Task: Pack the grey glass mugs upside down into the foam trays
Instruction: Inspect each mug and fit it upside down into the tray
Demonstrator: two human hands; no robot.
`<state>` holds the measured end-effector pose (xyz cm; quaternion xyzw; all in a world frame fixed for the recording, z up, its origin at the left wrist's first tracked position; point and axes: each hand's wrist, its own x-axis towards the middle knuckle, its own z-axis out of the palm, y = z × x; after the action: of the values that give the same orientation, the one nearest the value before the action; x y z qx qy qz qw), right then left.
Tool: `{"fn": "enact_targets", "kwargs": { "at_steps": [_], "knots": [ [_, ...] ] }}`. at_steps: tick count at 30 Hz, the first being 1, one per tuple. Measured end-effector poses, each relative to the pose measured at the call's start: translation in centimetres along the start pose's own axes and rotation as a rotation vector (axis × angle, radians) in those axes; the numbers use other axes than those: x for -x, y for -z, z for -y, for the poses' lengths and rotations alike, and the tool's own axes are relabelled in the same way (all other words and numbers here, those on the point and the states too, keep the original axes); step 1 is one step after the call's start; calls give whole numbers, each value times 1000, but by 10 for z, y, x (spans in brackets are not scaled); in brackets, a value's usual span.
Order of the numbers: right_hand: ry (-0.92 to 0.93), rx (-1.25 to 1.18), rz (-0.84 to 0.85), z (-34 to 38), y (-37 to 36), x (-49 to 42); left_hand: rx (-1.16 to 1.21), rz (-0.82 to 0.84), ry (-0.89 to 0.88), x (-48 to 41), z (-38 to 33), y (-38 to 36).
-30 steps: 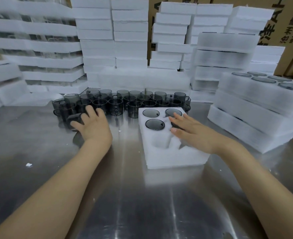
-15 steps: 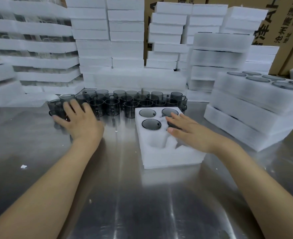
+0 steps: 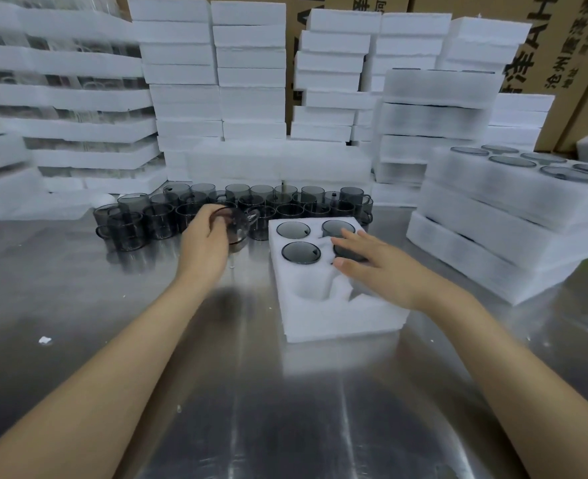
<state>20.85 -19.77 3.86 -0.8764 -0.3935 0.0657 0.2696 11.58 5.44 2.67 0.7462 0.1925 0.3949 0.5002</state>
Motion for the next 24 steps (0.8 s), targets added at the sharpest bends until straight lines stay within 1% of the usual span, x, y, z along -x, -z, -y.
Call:
{"fn": "enact_targets", "kwargs": {
  "at_steps": [2, 4, 5, 7, 9, 12, 14, 15, 20, 24],
  "knots": [
    [20, 34, -89, 3, 0, 3, 136, 78, -90, 10, -17, -11],
    [92, 96, -229, 10, 2, 7, 283, 191, -132, 24, -32, -21],
    [137, 98, -277, 15, 2, 10, 295, 231, -160, 31, -37, -25],
    [223, 24, -315, 23, 1, 13, 194, 294, -240, 45, -42, -31],
    [283, -35, -314, 28, 1, 14, 118, 343, -309, 56, -41, -36],
    [367, -44, -321, 29, -1, 15, 101, 405, -356, 64, -41, -38],
    [435, -71, -350, 28, -3, 14, 112, 445, -351, 63, -37, -37],
    [438, -109, -358, 29, -3, 13, 131, 461, -333, 62, -36, -36],
    [416, -241, -386, 27, -5, 12, 489, 493, -128, 57, -35, -35],
    [441, -211, -382, 25, -5, 12, 541, 473, -123, 57, -34, -36]
  ]
}}
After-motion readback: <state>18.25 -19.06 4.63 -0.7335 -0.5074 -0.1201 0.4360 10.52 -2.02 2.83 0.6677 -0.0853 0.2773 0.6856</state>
